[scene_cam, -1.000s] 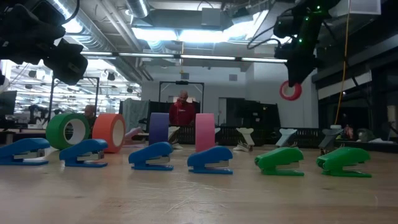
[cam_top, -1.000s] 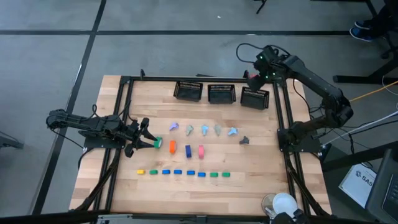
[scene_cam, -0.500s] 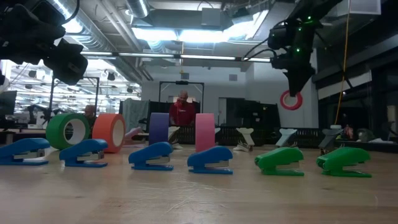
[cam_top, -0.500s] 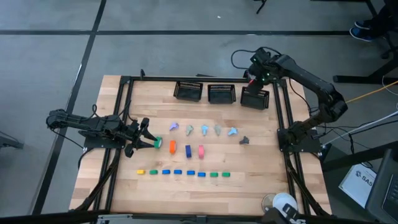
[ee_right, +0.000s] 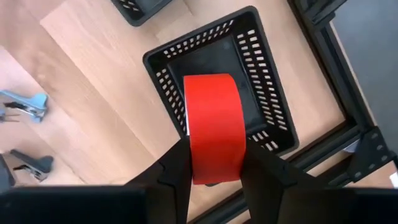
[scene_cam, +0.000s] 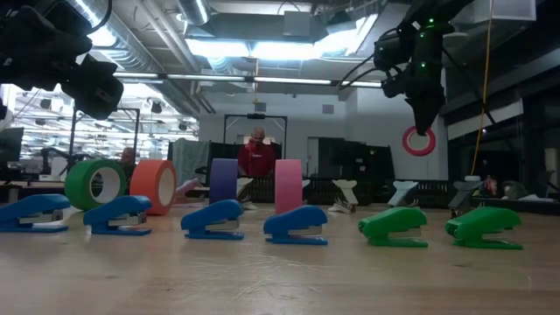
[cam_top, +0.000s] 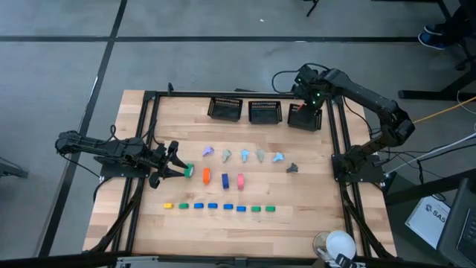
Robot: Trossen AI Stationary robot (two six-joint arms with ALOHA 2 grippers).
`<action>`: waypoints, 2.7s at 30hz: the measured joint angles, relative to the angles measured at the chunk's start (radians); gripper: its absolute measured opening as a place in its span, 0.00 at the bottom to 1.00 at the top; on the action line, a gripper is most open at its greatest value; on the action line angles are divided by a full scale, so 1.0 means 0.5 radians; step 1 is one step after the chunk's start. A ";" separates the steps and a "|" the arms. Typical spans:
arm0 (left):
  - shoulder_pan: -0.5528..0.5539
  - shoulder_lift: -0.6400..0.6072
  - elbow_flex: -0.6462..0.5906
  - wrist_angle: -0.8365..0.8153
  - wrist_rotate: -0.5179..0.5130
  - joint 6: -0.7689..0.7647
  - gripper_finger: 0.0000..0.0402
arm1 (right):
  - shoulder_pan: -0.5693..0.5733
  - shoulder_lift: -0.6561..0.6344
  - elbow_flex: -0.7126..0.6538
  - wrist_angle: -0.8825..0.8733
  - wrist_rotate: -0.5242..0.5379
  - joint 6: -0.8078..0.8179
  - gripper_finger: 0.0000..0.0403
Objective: Pick and place Stapler, Stapler remover, tape
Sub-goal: Put the red tape into the right black bin
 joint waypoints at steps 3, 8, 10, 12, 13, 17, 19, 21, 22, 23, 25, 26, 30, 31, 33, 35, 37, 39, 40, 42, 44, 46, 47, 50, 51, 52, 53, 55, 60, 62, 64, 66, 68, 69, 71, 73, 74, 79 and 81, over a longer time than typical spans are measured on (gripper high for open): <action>0.000 0.000 0.000 0.000 0.000 0.000 0.37 | 0.002 0.000 0.000 0.005 0.002 0.057 0.29; 0.000 0.000 0.000 0.000 0.000 0.000 0.37 | 0.004 -0.001 -0.074 0.109 0.005 0.326 0.29; 0.000 0.000 0.000 0.000 0.000 0.000 0.37 | 0.011 -0.001 -0.159 0.185 0.005 0.505 0.29; 0.000 0.000 0.000 0.000 0.000 0.000 0.37 | 0.028 -0.001 -0.246 0.258 0.005 0.673 0.29; 0.000 0.000 0.000 0.000 0.000 0.000 0.37 | 0.041 -0.001 -0.285 0.284 0.004 0.742 0.29; 0.000 0.000 0.000 0.000 0.000 0.000 0.37 | 0.098 -0.001 -0.344 0.408 0.012 0.997 0.29; 0.000 0.000 0.000 0.000 0.000 0.000 0.37 | 0.133 -0.001 -0.346 0.483 0.099 1.144 0.29; 0.000 0.000 0.000 0.000 0.000 0.000 0.37 | 0.162 -0.001 -0.346 0.510 0.212 1.240 0.29; 0.000 0.000 0.000 0.000 0.000 0.000 0.37 | 0.173 -0.001 -0.346 0.519 0.259 1.281 0.29; 0.000 0.000 0.000 0.000 0.000 0.000 0.37 | 0.182 -0.001 -0.346 0.529 0.297 1.322 0.29; 0.000 0.000 0.000 0.000 0.000 0.000 0.37 | 0.184 -0.001 -0.346 0.529 0.333 1.399 0.29; 0.000 0.000 0.000 0.000 0.000 0.000 0.37 | 0.184 -0.001 -0.347 0.532 0.335 1.429 0.29; 0.000 0.000 0.000 0.000 0.000 0.000 0.37 | 0.195 -0.002 -0.434 0.626 0.335 1.562 0.29; 0.000 0.000 0.000 0.000 0.000 0.000 0.37 | 0.199 -0.002 -0.465 0.651 0.336 1.597 0.29; 0.000 0.000 0.000 0.000 0.000 0.000 0.37 | 0.212 -0.002 -0.526 0.733 0.336 1.674 0.29; 0.000 0.000 0.000 0.000 0.000 0.000 0.37 | 0.226 -0.002 -0.579 0.814 0.336 1.729 0.29; 0.000 0.000 0.000 0.000 0.000 0.000 0.37 | 0.235 -0.002 -0.606 0.874 0.335 1.762 0.29; 0.000 0.000 0.000 0.000 0.000 0.000 0.37 | 0.235 -0.001 -0.627 0.928 0.335 1.774 0.29; 0.000 0.000 0.000 0.000 0.000 0.000 0.37 | 0.235 -0.001 -0.631 0.936 0.336 1.773 0.29; 0.000 0.000 0.000 0.000 0.000 0.000 0.37 | 0.234 -0.001 -0.638 0.943 0.350 1.767 0.29; 0.000 0.000 0.000 0.000 0.000 0.000 0.37 | 0.234 -0.001 -0.659 0.961 0.353 1.768 0.29; 0.000 0.000 0.000 0.000 0.000 0.000 0.37 | 0.233 -0.001 -0.675 0.989 0.352 1.765 0.29; 0.000 0.000 0.000 0.000 0.000 0.000 0.37 | 0.233 -0.001 -0.687 1.025 0.353 1.764 0.29; 0.000 0.000 0.000 0.000 0.000 0.000 0.37 | 0.233 -0.001 -0.732 1.084 0.353 1.761 0.29; 0.000 0.000 0.000 0.000 0.000 0.000 0.37 | 0.233 -0.001 -0.747 1.106 0.353 1.769 0.29; 0.000 0.000 0.000 0.000 0.000 0.000 0.37 | 0.233 -0.001 -0.761 1.120 0.353 1.774 0.29; 0.000 0.000 0.000 0.000 0.000 0.000 0.37 | 0.232 -0.001 -0.777 1.135 0.353 1.773 0.29; 0.000 0.000 0.000 0.000 0.000 0.000 0.37 | 0.233 -0.001 -0.805 1.148 0.353 1.775 0.29; 0.000 0.000 0.000 0.000 0.000 0.000 0.37 | 0.232 -0.001 -0.875 1.213 0.352 1.781 0.29; 0.000 0.000 0.000 0.000 0.000 0.000 0.37 | 0.232 -0.001 -0.885 1.232 0.352 1.780 0.29; 0.000 0.000 0.000 0.000 0.000 0.000 0.37 | 0.232 -0.001 -0.885 1.238 0.352 1.772 0.29; 0.000 0.000 0.000 0.000 0.000 0.000 0.37 | 0.232 -0.001 -0.885 1.240 0.353 1.740 0.29; 0.000 0.000 0.000 0.000 0.000 0.000 0.37 | 0.232 -0.001 -0.886 1.239 0.352 1.685 0.29; 0.000 0.000 0.000 0.000 0.000 0.000 0.37 | 0.232 -0.001 -0.886 1.239 0.353 1.668 0.29; 0.000 0.000 0.000 0.000 0.000 0.000 0.37 | 0.232 -0.001 -0.885 1.239 0.353 1.667 0.29; 0.000 0.000 0.000 0.000 0.000 0.000 0.37 | 0.232 -0.001 -0.885 1.239 0.353 1.662 0.29; 0.000 0.000 0.000 0.000 0.000 0.000 0.37 | 0.232 -0.001 -0.885 1.239 0.353 1.662 0.29; 0.000 0.000 0.000 0.000 0.000 0.000 0.37 | 0.232 -0.001 -0.885 1.239 0.351 1.661 0.32; 0.000 0.000 0.000 0.000 0.000 0.000 0.37 | 0.232 -0.001 -0.885 1.239 0.335 1.655 0.36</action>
